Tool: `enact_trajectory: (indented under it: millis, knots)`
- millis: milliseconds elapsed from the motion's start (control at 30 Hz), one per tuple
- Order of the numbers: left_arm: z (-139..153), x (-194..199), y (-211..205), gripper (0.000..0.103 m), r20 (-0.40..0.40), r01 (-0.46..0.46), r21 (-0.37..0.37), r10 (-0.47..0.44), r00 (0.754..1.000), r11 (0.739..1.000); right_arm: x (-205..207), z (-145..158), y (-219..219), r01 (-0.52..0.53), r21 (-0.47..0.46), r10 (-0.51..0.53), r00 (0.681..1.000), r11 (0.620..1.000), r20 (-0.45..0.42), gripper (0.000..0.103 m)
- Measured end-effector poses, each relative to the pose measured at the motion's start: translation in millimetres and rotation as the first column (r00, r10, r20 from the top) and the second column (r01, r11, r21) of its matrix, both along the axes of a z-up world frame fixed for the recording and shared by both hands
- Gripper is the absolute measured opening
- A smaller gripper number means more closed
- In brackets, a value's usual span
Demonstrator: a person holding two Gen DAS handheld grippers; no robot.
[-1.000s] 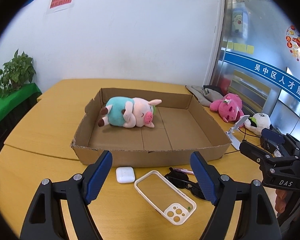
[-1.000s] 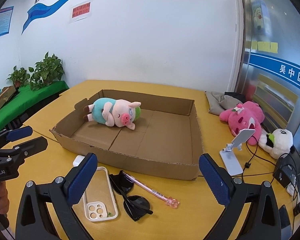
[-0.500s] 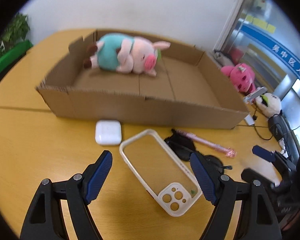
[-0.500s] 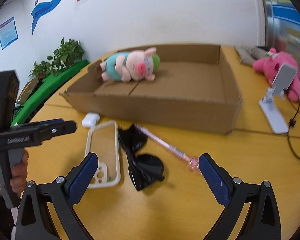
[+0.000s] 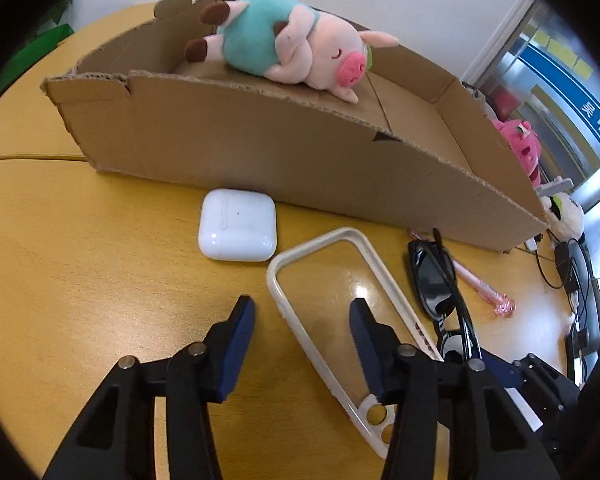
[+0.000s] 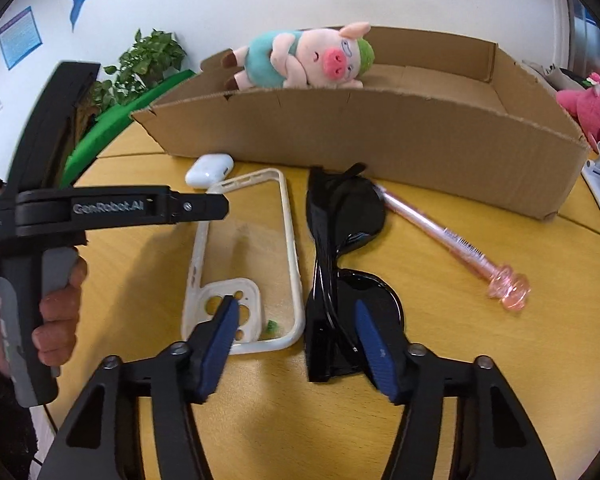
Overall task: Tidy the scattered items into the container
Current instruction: 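Close the right gripper on the white bumper of the clear phone case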
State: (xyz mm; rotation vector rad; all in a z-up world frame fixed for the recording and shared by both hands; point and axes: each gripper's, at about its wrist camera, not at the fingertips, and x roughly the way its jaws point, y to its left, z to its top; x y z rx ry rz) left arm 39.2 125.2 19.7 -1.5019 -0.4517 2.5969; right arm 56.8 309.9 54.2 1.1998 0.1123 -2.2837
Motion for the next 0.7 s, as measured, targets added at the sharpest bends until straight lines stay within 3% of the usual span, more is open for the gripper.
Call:
enact_trajectory:
  millis: [33, 100, 133, 233, 467, 700]
  knots:
    - [-1, -1, -1, 0.032, -0.001, 0.009, 0.001, -0.009, 1.0, 1.0, 2, 0, -3, 0.01, 0.017, -0.009, 1.0, 1.0, -0.018, 0.05]
    - [-3, -3, -5, 0.013, 0.0, 0.027, 0.017, -0.027, 1.0, 0.999, 2, 0, -6, 0.034, 0.028, -0.034, 0.999, 0.999, -0.022, 0.036]
    - [-4, -3, -7, 0.012, 0.0, 0.034, 0.034, -0.034, 0.999, 0.999, 2, 0, -7, 0.044, 0.034, -0.043, 0.999, 0.998, -0.025, 0.029]
    - [-6, -3, -13, 0.011, -0.005, 0.053, 0.071, -0.053, 0.999, 0.996, 8, -1, -10, 0.045, 0.061, -0.043, 0.999, 0.997, -0.033, 0.026]
    - [-3, 13, -13, 0.009, -0.025, 0.083, 0.061, -0.082, 0.996, 0.995, 25, 1, -24, 0.012, 0.095, -0.01, 0.999, 0.995, -0.03, 0.014]
    - [35, 32, -15, 0.007, -0.118, 0.114, 0.072, -0.105, 0.987, 0.991, 45, 12, -25, 0.012, 0.051, -0.009, 0.998, 0.999, -0.056, 0.013]
